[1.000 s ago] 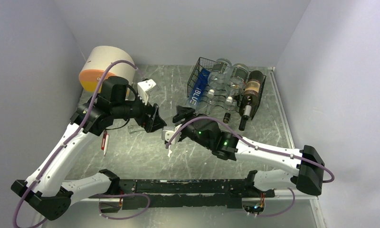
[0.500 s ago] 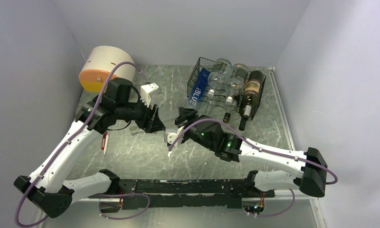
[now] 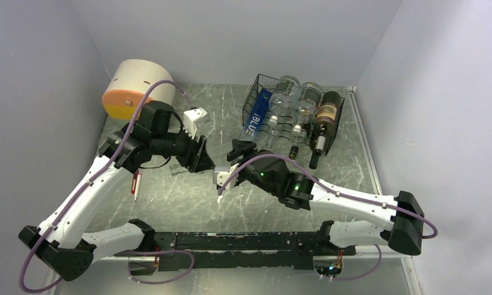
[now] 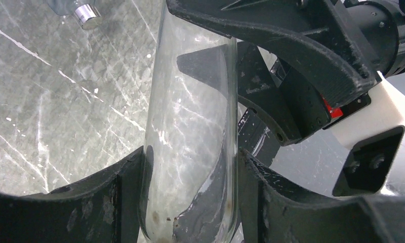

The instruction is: Put the wine bottle on the wine rack

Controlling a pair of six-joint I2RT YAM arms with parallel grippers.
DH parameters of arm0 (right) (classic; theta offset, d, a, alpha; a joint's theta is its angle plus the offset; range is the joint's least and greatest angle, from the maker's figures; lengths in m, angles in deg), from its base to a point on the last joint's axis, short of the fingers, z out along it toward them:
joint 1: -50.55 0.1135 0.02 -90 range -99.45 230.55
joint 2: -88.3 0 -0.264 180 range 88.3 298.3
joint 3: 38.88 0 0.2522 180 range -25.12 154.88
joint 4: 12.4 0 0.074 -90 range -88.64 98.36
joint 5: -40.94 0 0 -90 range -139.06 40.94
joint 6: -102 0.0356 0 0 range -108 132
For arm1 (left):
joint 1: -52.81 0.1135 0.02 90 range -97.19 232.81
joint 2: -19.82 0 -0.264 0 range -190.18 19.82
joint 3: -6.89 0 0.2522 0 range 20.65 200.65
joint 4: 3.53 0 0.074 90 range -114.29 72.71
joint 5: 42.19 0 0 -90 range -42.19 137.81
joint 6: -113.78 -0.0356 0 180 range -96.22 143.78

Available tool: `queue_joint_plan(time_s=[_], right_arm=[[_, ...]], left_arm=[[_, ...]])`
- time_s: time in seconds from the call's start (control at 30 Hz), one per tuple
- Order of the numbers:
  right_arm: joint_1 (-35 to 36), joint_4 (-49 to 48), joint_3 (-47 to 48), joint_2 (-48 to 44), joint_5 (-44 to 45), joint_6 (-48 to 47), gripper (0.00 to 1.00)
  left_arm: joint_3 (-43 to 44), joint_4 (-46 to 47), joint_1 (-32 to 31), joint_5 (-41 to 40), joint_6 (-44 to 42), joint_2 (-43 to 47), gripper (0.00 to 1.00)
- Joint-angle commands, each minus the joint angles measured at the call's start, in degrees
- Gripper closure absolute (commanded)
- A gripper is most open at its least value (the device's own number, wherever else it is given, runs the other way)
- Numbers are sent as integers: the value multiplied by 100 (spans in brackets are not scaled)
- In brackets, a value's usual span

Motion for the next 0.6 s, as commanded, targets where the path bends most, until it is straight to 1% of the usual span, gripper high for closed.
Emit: queue_joint_plan(time_s=[0.0,0.07,0.23,0.4,0.47,0.57], right_arm=[[60,-489,153,-155,100,152,33],[58,-355,156,-168,55,144,27],[59,-250,151,-327,-237,274,7],[57,-208,232,-552,-516,623,4],[56,-223,301,-649,-514,949,3],[59,-554,294,-902,-350,1780,3]], left_arm=[[354,378,-153,-110,60,68,93],[458,497,-150,-377,151,69,93],[603,771,-151,-1078,354,60,93],[608,1051,-149,-1653,510,86,93],[593,1192,-148,-1807,570,57,93],[532,1472,-151,-1922,650,-49,93]])
